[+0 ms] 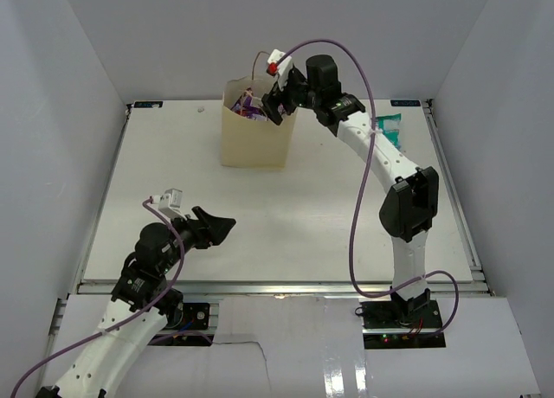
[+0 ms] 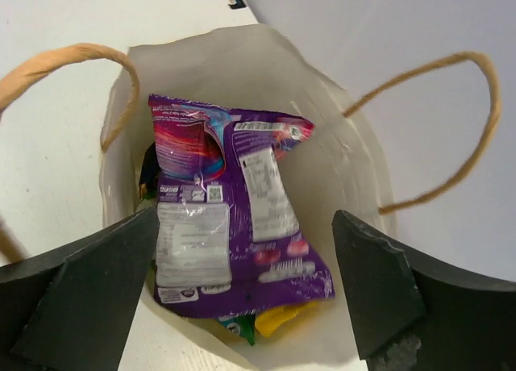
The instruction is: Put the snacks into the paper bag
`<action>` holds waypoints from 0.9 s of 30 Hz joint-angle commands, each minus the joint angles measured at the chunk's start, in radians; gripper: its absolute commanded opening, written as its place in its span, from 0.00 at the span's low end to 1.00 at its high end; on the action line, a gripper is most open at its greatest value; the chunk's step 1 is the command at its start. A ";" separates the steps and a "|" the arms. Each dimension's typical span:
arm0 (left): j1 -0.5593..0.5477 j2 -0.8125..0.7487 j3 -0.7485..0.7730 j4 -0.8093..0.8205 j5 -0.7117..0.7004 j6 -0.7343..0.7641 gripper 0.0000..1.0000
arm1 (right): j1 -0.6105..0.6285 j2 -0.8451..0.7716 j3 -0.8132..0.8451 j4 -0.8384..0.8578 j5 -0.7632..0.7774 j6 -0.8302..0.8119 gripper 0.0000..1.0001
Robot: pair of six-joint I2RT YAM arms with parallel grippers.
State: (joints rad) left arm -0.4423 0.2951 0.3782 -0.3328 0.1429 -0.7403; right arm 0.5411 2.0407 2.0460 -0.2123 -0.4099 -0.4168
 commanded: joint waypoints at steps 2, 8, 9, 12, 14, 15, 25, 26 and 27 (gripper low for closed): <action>0.001 0.039 0.018 0.017 0.011 0.018 0.85 | -0.111 -0.140 0.010 0.053 0.039 0.070 0.94; 0.001 0.030 0.013 0.024 0.007 0.016 0.85 | -0.333 -0.231 -0.171 0.022 0.194 0.225 0.93; 0.001 0.027 0.011 0.025 0.006 0.018 0.85 | -0.355 -0.232 -0.237 0.019 0.250 0.249 0.97; 0.001 0.039 0.004 0.038 0.003 0.016 0.86 | -0.432 -0.160 -0.253 -0.033 0.488 0.344 0.91; 0.001 0.055 0.001 0.055 0.011 0.015 0.86 | -0.495 -0.090 -0.196 -0.137 0.555 0.409 0.90; 0.001 0.065 -0.001 0.063 0.015 0.013 0.86 | -0.516 -0.029 -0.170 -0.160 0.560 0.439 0.90; 0.001 0.122 -0.004 0.075 0.029 -0.037 0.85 | -0.658 0.260 -0.012 -0.162 0.353 0.421 0.90; 0.001 0.112 -0.005 0.075 0.020 -0.045 0.86 | -0.658 0.295 0.012 -0.162 0.344 0.421 0.91; 0.001 0.108 -0.007 0.075 0.015 -0.057 0.86 | -0.658 0.312 0.023 -0.164 0.333 0.421 0.92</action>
State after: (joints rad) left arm -0.4423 0.4213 0.3782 -0.2829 0.1646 -0.7650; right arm -0.1383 2.3505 1.9686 -0.3992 -0.0154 -0.0032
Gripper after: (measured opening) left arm 0.853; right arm 0.909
